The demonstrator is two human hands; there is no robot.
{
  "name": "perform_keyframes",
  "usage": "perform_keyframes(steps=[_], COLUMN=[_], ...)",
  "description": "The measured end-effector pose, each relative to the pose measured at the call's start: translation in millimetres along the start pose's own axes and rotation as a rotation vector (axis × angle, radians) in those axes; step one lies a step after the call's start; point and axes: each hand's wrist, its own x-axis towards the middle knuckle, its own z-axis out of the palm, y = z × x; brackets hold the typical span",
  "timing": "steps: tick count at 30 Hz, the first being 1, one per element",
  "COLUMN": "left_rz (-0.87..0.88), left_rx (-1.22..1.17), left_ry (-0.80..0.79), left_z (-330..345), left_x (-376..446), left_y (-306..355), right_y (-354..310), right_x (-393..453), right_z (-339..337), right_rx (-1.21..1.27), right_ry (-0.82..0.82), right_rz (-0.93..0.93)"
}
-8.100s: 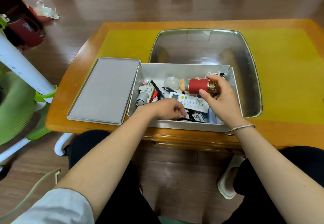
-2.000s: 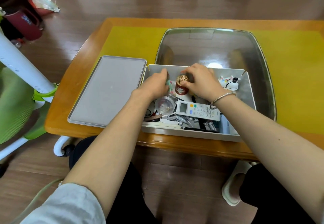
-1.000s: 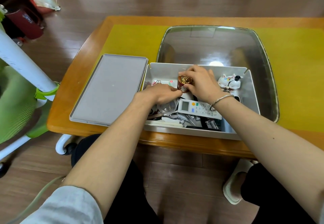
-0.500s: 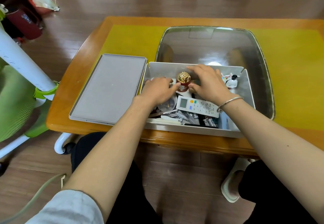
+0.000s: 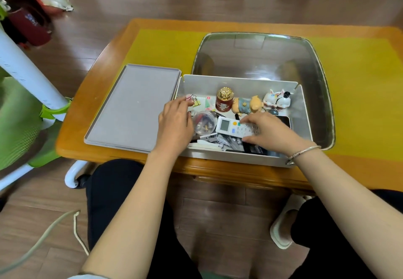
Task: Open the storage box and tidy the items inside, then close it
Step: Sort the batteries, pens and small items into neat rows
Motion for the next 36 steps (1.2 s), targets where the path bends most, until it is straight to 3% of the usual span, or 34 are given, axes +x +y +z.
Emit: perform_keyframes(steps=[3,7,11,14,17,23,30,33,36], left_rz=[-0.035,-0.225,-0.268,-0.276,-0.291,-0.265,-0.256,-0.234,-0.174], left_rx=[-0.015,-0.152,-0.190,-0.174,-0.212,-0.182,-0.162,-0.156,-0.054], left_ry=[0.026,0.080,0.048,0.062,0.076,0.095,0.087,0.091,0.141], left_z=[0,2,5,7,7,8,10,9,7], left_x=[-4,-5,-4,-4,-5,-6,-5,-6,-8], left_y=[0,-2,-5,-7,-8,-8,-10,-10,-7], right_y=[-4,-5,-7,-12,-17,-42,-70,-66,-57], right_x=[7,11,1,-7,-8,28,64,59,43], right_z=[7,14,9,4,-1,9,28,21,12], right_rx=[-0.132,-0.190,0.205,0.352,0.503,0.387,0.270,0.431,0.751], right_ry=[-0.031,0.070,0.023,-0.119,-0.106,0.121,0.058,0.060,0.077], right_rz=[0.038,0.035,0.000,-0.060,-0.051,-0.032,-0.003,-0.023,0.014])
